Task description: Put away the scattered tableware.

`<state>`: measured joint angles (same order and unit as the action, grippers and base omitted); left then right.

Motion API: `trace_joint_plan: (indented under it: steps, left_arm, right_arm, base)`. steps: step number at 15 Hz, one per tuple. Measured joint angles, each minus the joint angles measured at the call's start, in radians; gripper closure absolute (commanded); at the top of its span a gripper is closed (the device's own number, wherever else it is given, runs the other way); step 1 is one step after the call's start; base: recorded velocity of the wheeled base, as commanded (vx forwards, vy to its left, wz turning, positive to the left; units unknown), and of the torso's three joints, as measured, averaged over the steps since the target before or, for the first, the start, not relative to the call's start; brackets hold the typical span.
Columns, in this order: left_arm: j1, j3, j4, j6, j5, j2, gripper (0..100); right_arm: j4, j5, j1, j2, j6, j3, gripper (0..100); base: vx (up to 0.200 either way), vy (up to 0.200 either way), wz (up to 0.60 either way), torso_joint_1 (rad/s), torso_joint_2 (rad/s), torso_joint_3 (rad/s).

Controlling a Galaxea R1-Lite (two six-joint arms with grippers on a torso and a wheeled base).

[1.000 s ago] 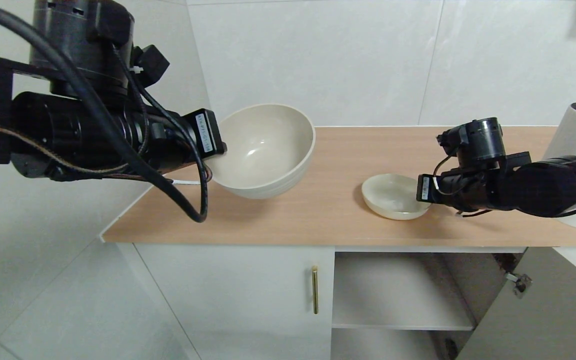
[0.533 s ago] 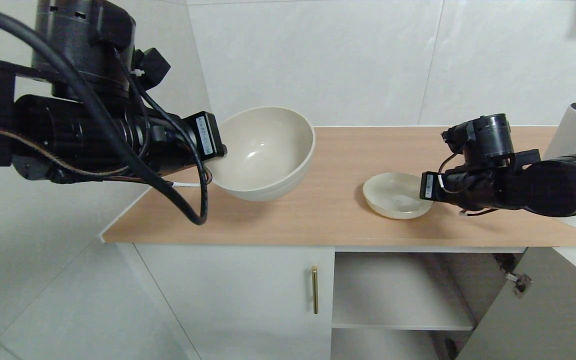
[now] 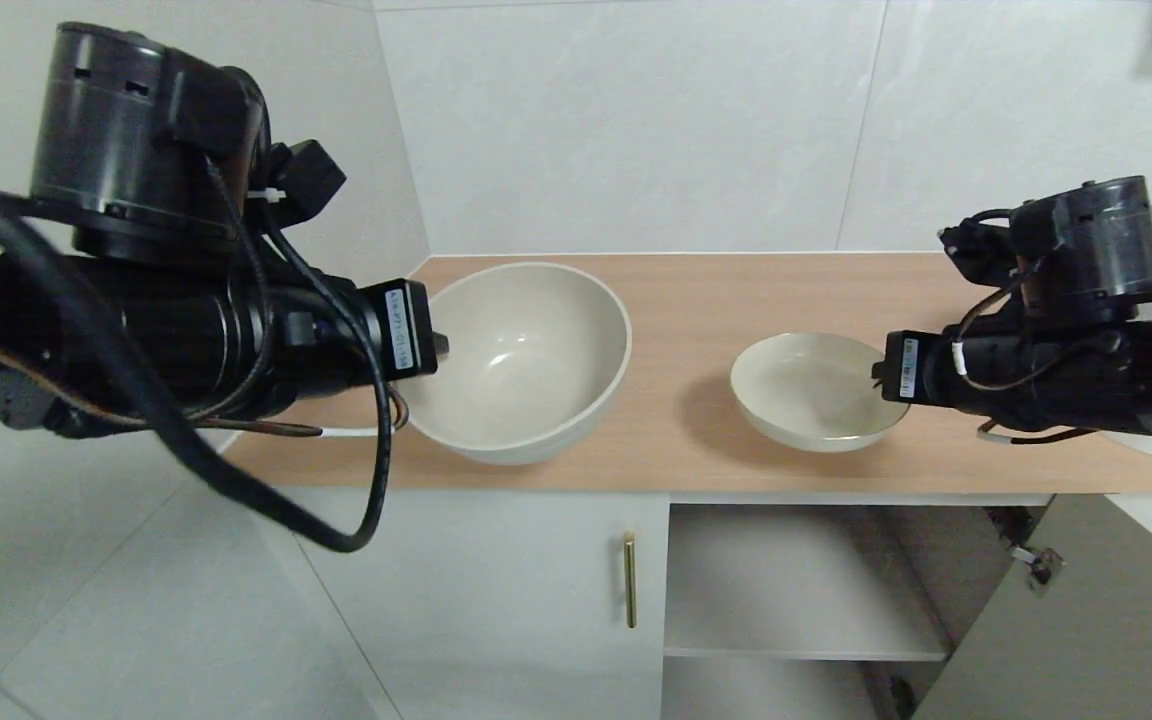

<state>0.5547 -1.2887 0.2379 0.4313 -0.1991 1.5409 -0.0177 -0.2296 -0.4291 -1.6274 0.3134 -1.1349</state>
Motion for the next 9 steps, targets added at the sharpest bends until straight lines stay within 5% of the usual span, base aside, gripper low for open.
trace_joint_plan:
  steps: [9]
  left_arm:
    - [0.059,0.211,0.000,-0.002,0.004,-0.204,100]
  right_arm:
    - [0.013,-0.005,-0.048,0.238,0.082,0.208,100]
  base:
    - [0.000,0.000,0.00,0.000,0.00,0.000]
